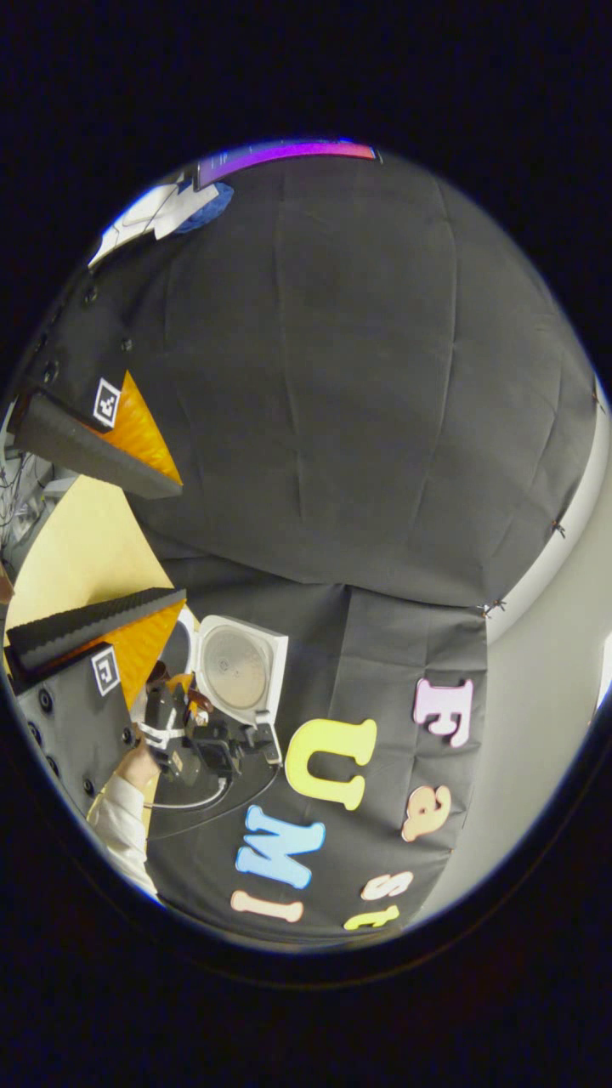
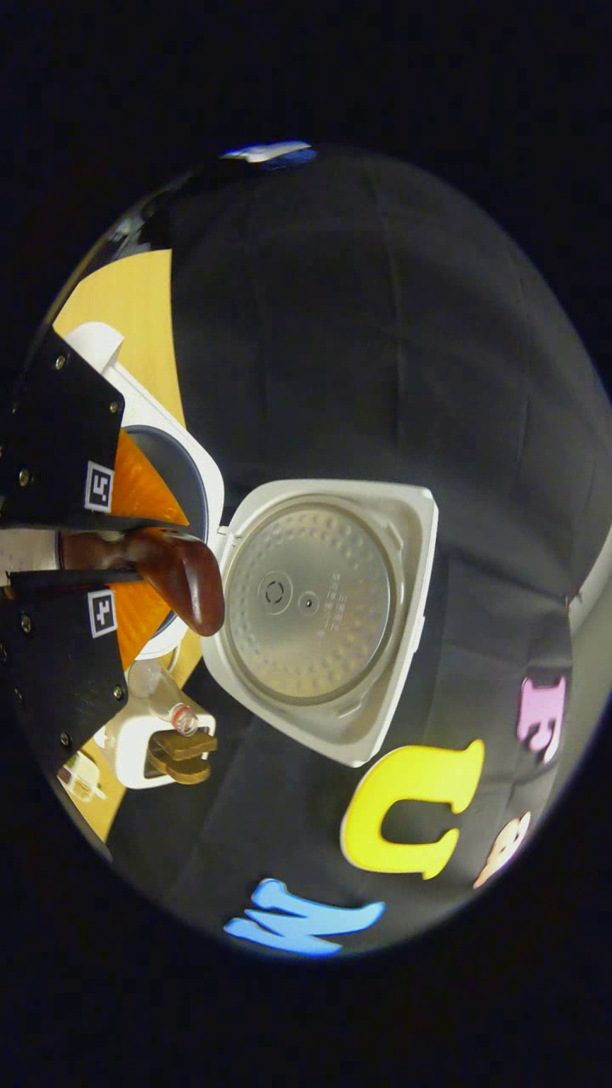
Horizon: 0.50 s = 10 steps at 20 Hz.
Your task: Close the left gripper, press the button to open the rice cooker; take a wooden spoon from the chopstick holder with the right hand, scoop a spoonful of rice and pour it into the rice cooker, then put the wooden spoon back into the chopstick holder.
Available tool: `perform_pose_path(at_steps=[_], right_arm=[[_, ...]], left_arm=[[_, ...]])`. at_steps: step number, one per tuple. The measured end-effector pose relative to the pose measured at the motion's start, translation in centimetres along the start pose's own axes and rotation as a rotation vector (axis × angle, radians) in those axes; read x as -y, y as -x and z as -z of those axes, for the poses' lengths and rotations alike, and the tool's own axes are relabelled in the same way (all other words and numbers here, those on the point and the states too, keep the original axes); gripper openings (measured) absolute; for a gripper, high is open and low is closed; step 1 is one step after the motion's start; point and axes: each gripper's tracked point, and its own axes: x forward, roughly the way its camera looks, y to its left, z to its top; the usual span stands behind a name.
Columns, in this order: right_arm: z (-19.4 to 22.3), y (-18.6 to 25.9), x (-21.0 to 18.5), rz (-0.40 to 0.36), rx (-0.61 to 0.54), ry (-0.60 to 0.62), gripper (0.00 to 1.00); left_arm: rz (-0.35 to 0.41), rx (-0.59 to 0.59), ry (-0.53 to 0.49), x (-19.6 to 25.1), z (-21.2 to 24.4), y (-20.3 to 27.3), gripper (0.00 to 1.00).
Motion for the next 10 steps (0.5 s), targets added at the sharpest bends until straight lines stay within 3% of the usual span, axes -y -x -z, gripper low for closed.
perform_pose_path(at_steps=[3,5,7,10], right_arm=[[-0.1,0.9,-1.3,0.019,0.030,0.212,0.19],[-0.6,1.4,-1.8,0.041,0.054,0.267,0.17],[-0.5,1.5,-1.6,0.043,0.036,0.172,0.16],[-1.7,1.9,0.3,0.085,0.011,-0.095,0.17]], left_arm=[[0.007,0.007,-0.007,0.3,-0.5,0.1,0.78],[0.009,0.016,-0.011,0.2,-0.8,0.3,0.78],[0.011,0.019,-0.006,-0.1,-0.9,0.7,0.78],[0.009,0.037,-0.004,-0.9,-1.6,1.6,0.78]])
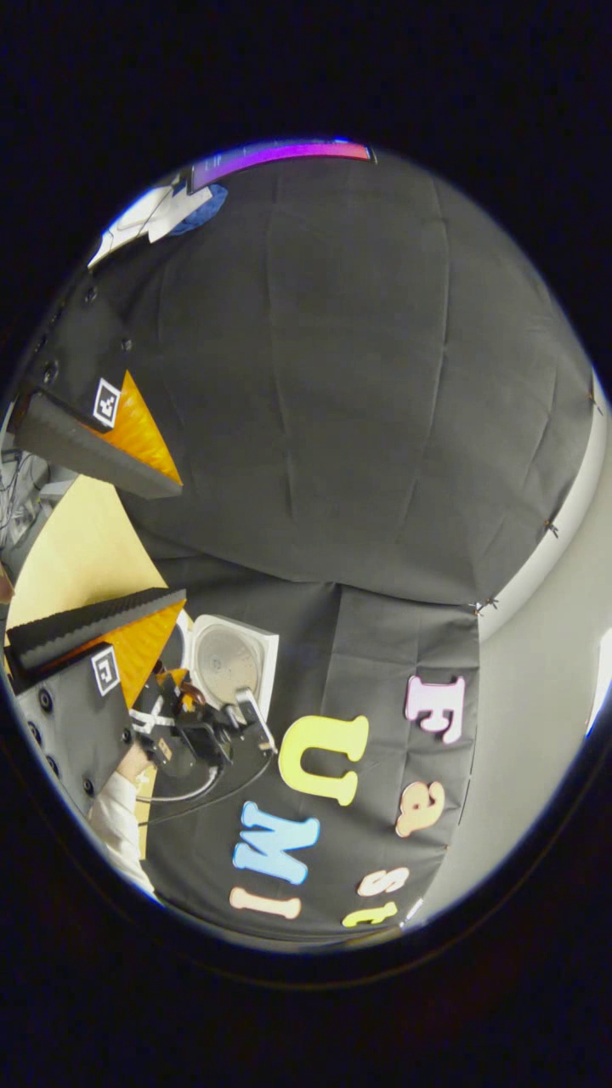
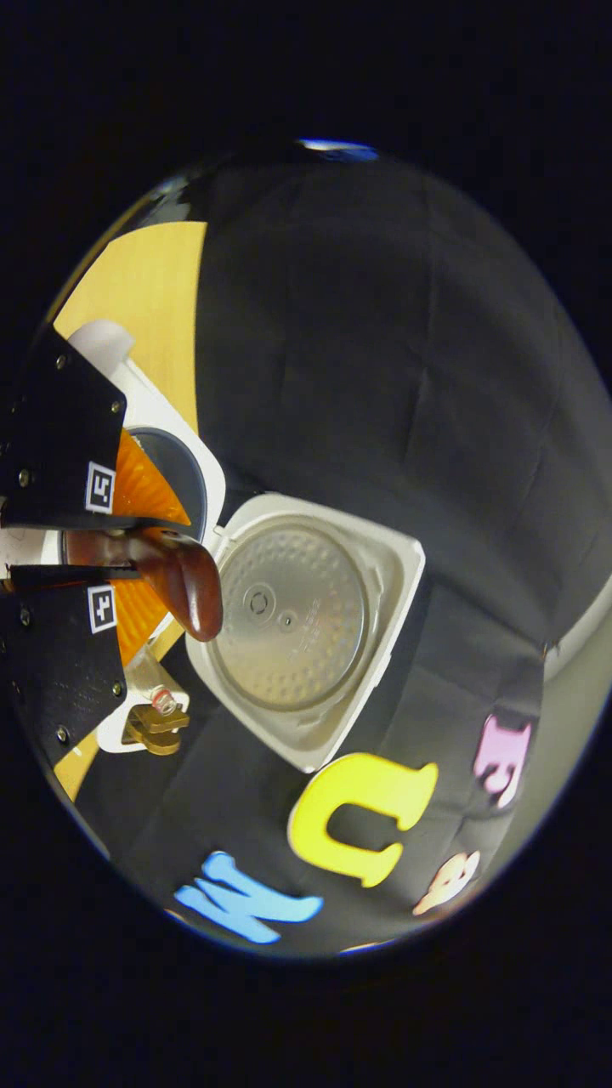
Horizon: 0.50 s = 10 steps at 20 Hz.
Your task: Close the left gripper, press the button to open the rice cooker; take a wooden spoon from the chopstick holder with the right hand, scoop a spoonful of rice and pour it into the rice cooker, then put the wooden spoon back into the chopstick holder.
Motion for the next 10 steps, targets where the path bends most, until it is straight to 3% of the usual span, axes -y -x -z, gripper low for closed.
perform_pose_path(at_steps=[1,2,4,10], right_arm=[[-0.7,-0.1,0.7,0.001,-0.004,-0.086,0.17],[-1.1,0.1,1.7,0.002,-0.015,-0.172,0.17],[-2.0,0.8,3.5,-0.002,-0.035,-0.334,0.16],[-5.2,7.1,9.5,-0.039,-0.006,-0.790,0.16]], left_arm=[[0.003,0.008,0.001,0.0,-0.2,0.3,0.78],[0.005,0.015,0.001,-0.2,-0.4,0.5,0.84],[0.013,0.025,0.010,-0.3,-0.8,1.1,0.72],[0.095,0.061,0.084,0.7,-1.9,2.0,0.77]])
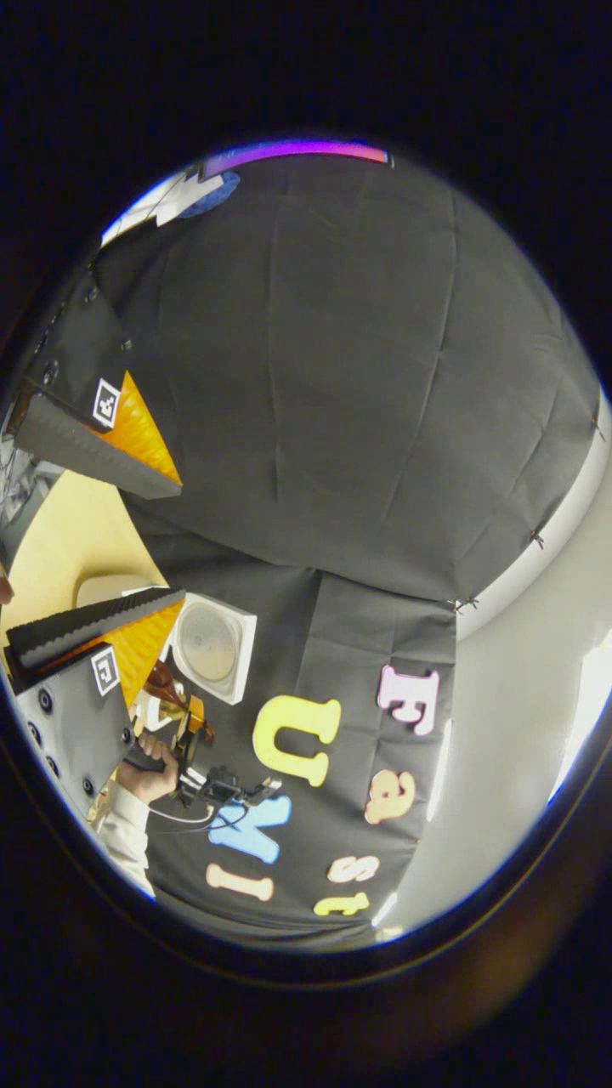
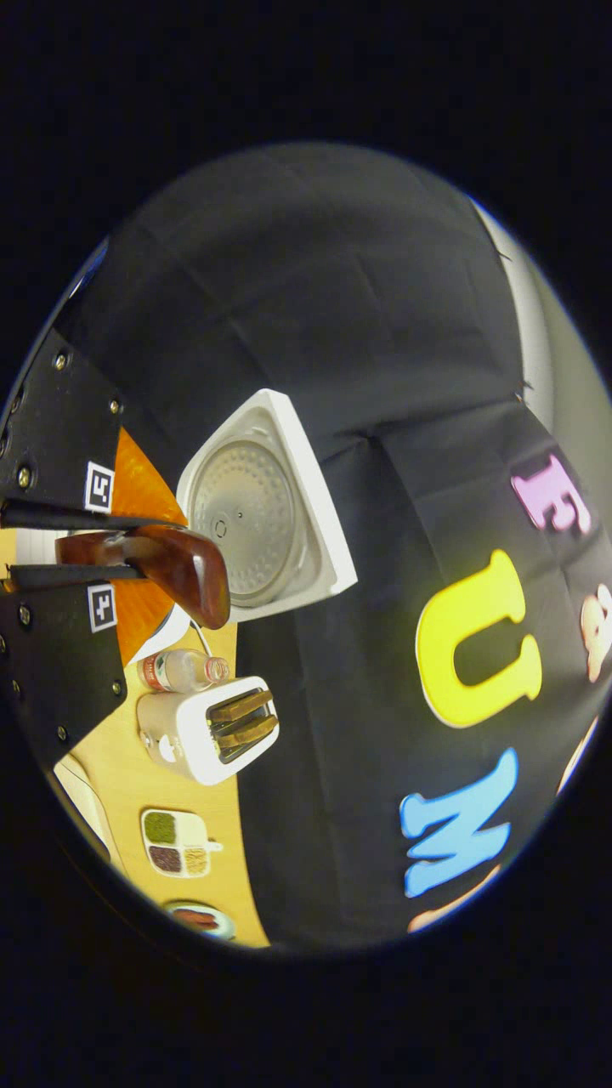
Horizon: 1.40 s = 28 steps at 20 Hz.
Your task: Close the left gripper, press the button to open the rice cooker; take a wooden spoon from the chopstick holder with the right hand, scoop a spoonful of rice and pour it into the rice cooker, then put the wooden spoon back into the chopstick holder.
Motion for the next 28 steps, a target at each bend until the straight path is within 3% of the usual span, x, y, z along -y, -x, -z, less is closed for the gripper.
perform_pose_path(at_steps=[4,10,15,19,23,25,26,27,28], right_arm=[[-4.0,6.9,3.7,-0.001,0.061,-0.204,0.16],[-7.3,20.2,13.8,0.143,0.168,-0.219,0.16],[-8.6,29.3,24.6,0.242,0.263,-0.329,0.16],[-8.7,34.7,33.4,0.317,0.301,-0.387,0.16],[-7.0,37.0,42.5,0.414,0.266,-0.344,0.16],[-6.1,37.3,46.2,0.450,0.243,-0.322,0.16],[-5.5,37.1,48.1,0.477,0.231,-0.304,0.16],[-4.6,36.7,50.0,0.506,0.214,-0.281,0.16],[-3.7,36.2,51.7,0.537,0.194,-0.264,0.16]], left_arm=[[0.094,0.064,-0.016,3.2,-1.2,1.3,0.75],[0.240,0.064,0.057,9.3,-1.0,0.0,0.72],[0.302,0.069,0.009,15.9,-0.6,0.7,0.72],[0.304,0.044,-0.028,21.9,1.0,1.3,0.84],[0.277,0.018,-0.075,27.4,2.4,2.8,0.71],[0.253,0.008,-0.087,29.4,2.9,3.7,0.71],[0.240,-0.005,-0.087,30.4,3.3,4.2,0.84],[0.227,-0.018,-0.090,31.1,3.8,4.6,0.78],[0.213,-0.027,-0.102,31.7,4.0,5.0,0.78]])
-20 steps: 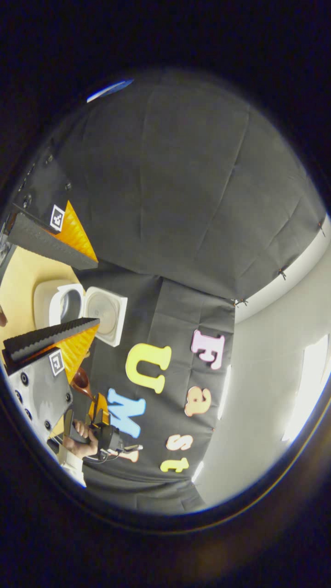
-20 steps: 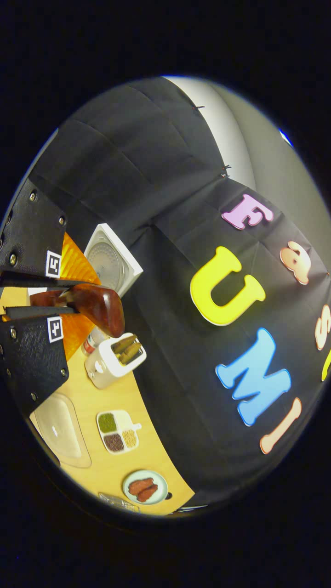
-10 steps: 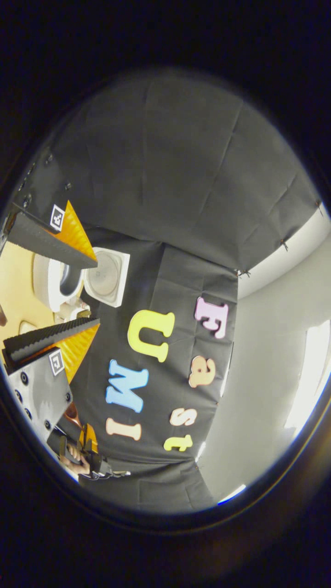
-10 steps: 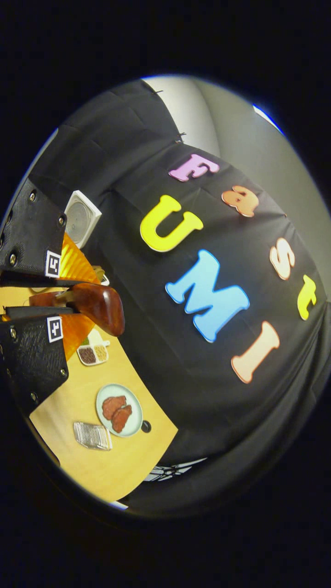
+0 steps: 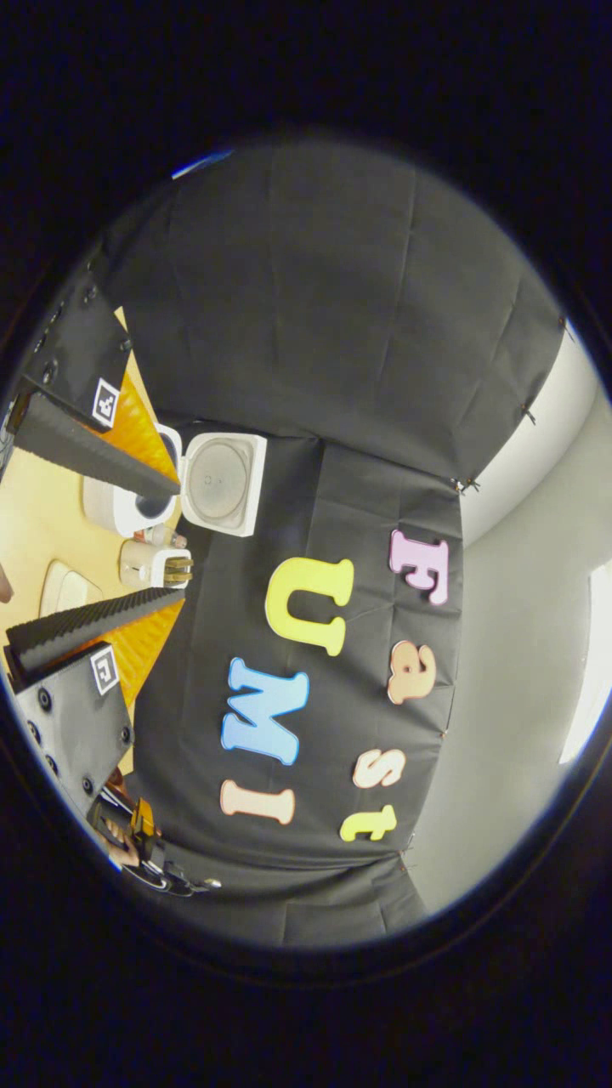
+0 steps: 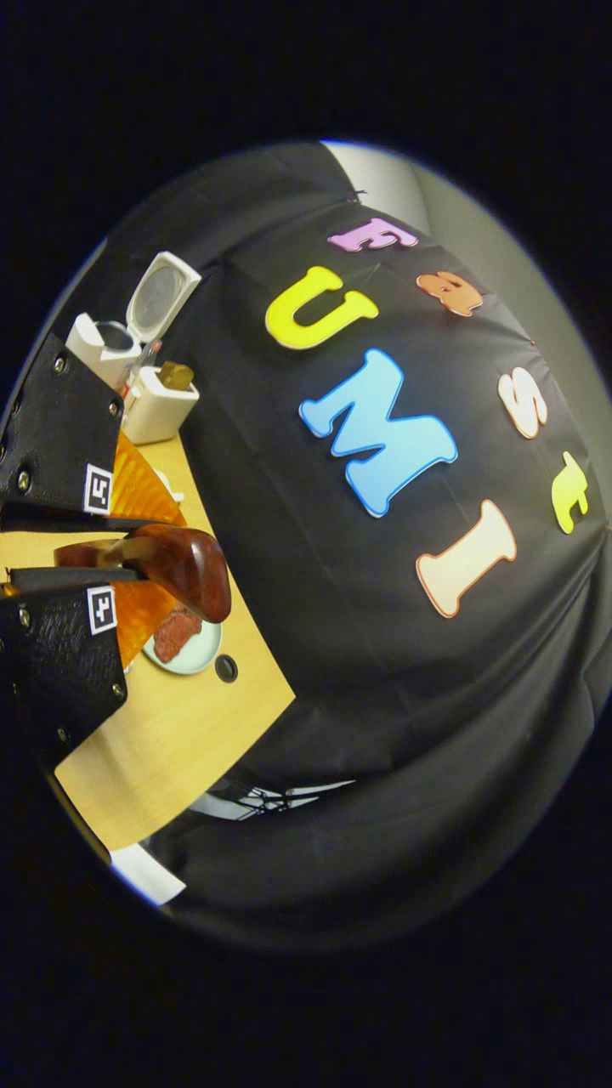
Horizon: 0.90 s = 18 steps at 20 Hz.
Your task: Close the left gripper, press the button to open the rice cooker; take a wooden spoon from the chopstick holder with the right hand, scoop a spoonful of rice and pour it into the rice cooker, then put the wooden spoon back into the chopstick holder.
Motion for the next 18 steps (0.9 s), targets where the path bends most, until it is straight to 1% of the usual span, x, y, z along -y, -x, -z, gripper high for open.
perform_pose_path(at_steps=[1,3,5,7,10,13,15,18], right_arm=[[0.7,-1.1,1.3,0.025,-0.008,0.020,0.16],[2.2,-3.2,3.2,0.061,-0.025,0.048,0.16],[3.8,-4.7,3.8,0.086,-0.037,0.067,0.16],[5.5,-5.9,3.8,0.098,-0.067,0.072,0.16],[7.5,-7.1,4.5,0.140,-0.085,0.135,0.16],[9.3,-6.8,5.1,0.154,-0.128,0.194,0.16],[10.0,-6.4,5.3,0.153,-0.143,0.213,0.17],[10.0,-5.6,5.4,0.144,-0.142,0.235,0.21]], left_arm=[[-0.015,-0.014,-0.018,0.3,0.3,0.2,0.78],[-0.035,-0.032,-0.066,0.9,0.5,0.9,0.71],[-0.045,-0.054,-0.105,1.3,0.9,1.1,0.71],[-0.040,-0.065,-0.114,2.1,0.9,1.1,0.72],[-0.043,-0.054,-0.134,2.7,0.2,1.1,0.72],[-0.048,-0.048,-0.138,2.9,0.1,1.2,0.71],[-0.052,-0.059,-0.135,2.9,0.6,1.2,0.71],[-0.051,-0.046,-0.118,3.1,0.1,1.2,0.72]])
